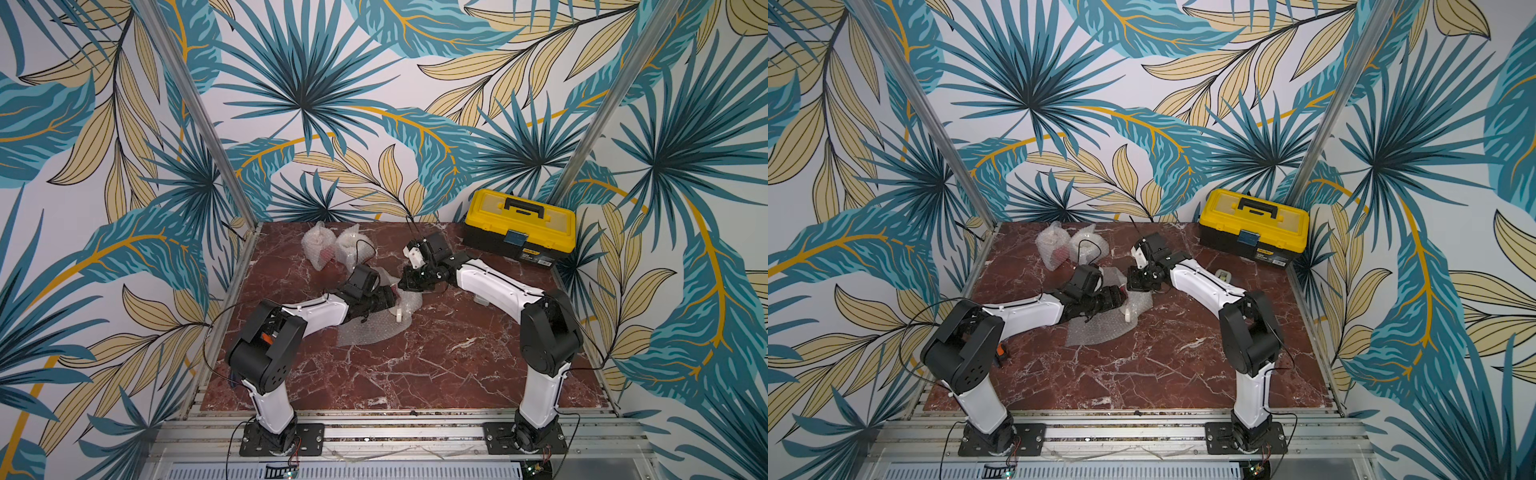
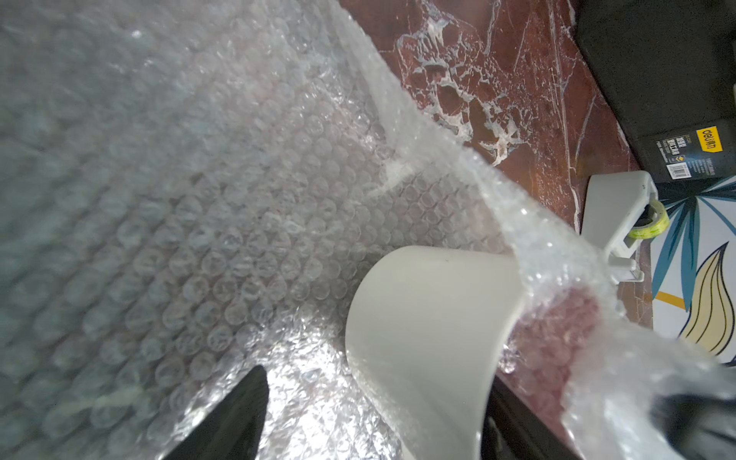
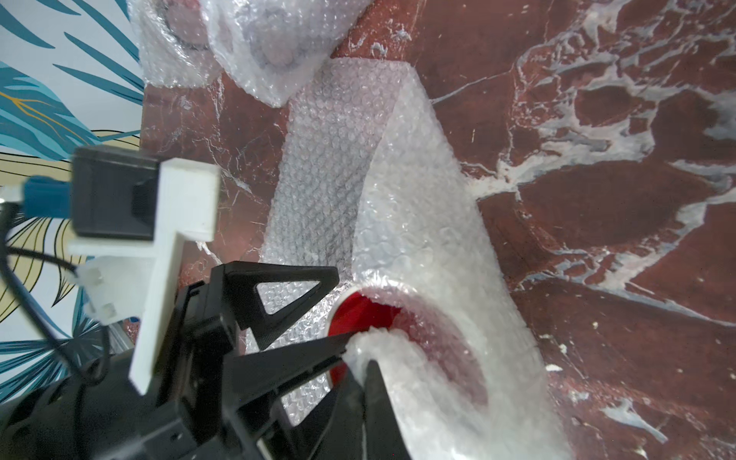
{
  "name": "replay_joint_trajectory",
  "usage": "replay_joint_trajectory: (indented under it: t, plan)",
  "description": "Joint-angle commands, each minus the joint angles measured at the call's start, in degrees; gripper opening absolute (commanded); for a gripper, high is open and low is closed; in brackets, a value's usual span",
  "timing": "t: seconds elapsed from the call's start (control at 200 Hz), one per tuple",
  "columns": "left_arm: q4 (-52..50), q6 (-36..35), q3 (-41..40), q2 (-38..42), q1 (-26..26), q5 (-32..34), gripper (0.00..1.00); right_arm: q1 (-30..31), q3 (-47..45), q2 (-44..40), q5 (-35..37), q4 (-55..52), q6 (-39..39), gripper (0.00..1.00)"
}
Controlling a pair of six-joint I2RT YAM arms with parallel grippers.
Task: Wrap mugs in bubble wrap
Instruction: Wrap the mug in bubble wrap.
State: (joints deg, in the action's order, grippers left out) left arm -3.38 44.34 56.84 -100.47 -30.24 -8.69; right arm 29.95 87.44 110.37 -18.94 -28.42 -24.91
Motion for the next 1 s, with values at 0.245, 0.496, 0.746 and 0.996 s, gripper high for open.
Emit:
replay_joint_trajectory:
  t: [0.245, 0.496, 0.746, 0.996]
  plan:
    - [0.16, -3.09, -4.11, 9.89, -0.88, 0.37, 0.81, 0.16, 2.39, 5.83, -2.6, -1.53, -2.52, 0.0]
    - [4.77, -4.39, -6.89, 10.82, -2.49, -3.93, 0.83, 0.12, 3.54, 6.77, -3.58, -1.59, -3.13, 0.0]
    - [7.15, -5.01, -7.9, 10.44, -3.07, -6.31, 0.87, 0.1, 4.49, 7.6, -3.92, -2.4, -3.03, 0.0]
    - [7.07, -4.02, -6.08, 6.47, -2.94, -4.07, 0.91, 0.19, 4.41, 7.6, -4.26, -2.68, -3.12, 0.01]
